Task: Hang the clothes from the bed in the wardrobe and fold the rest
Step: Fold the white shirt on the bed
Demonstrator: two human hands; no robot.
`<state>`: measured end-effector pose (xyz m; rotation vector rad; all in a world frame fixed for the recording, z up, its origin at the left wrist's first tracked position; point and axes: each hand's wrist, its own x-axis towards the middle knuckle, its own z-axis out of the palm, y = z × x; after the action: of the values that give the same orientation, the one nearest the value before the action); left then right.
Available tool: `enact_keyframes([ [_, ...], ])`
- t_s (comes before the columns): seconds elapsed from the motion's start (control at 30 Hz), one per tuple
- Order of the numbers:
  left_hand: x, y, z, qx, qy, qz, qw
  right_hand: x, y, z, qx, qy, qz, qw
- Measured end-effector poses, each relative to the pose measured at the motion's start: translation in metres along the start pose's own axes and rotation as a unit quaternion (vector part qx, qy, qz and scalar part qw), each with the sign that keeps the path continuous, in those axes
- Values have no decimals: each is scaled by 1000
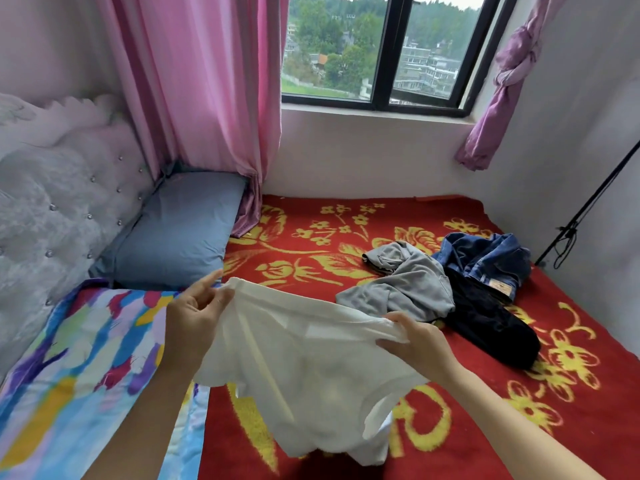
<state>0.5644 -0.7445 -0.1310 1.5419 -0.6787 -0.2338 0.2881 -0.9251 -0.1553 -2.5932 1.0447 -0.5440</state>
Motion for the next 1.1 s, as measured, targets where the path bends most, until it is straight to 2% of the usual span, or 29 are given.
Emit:
enact_keyframes([
  [0.07, -1, -4, -9, -13, -48, -45, 998, 2, 0, -12, 140, -62, 96, 984],
  [0.2, 1, -10, -27, -29, -211, -71, 975, 3, -7, -39, 358, -40, 157, 919],
  [0.27, -2, -15, -32, -14, -258, -71, 963, -1, -14, -44, 388, -19, 165, 907],
  [0.37, -17, -26, -36, 47, -299, -61, 951, -17, -25, -46, 380, -19, 155, 911],
  [0.47, -32, -34, -34, 187, -258, 12, 948, -36, -26, -51, 377, -53, 146, 913],
  [0.57, -53, -33, -29, 266, -130, 54, 954, -50, -30, -59, 345, -142, 128, 919],
  [0.63, -70, -34, -26, 266, -49, 61, 961, -59, -34, -61, 318, -194, 136, 918],
  [0.7, -91, -32, -25, 248, -3, 63, 967, -71, -38, -60, 251, -205, 137, 936],
  [0.8, -136, -19, -29, 191, -1, 16, 981, -102, -30, -57, 152, -243, 146, 947],
  [0.87, -163, -10, -36, 136, -36, -17, 990, -126, -24, -57, 115, -250, 161, 948],
  [0.97, -204, 18, -52, 64, -94, -36, 993, -163, -14, -71, 173, -192, 156, 953],
  [1.1, -240, 70, -78, 1, -118, -29, 993, -193, -27, -108, 363, 24, 93, 927],
])
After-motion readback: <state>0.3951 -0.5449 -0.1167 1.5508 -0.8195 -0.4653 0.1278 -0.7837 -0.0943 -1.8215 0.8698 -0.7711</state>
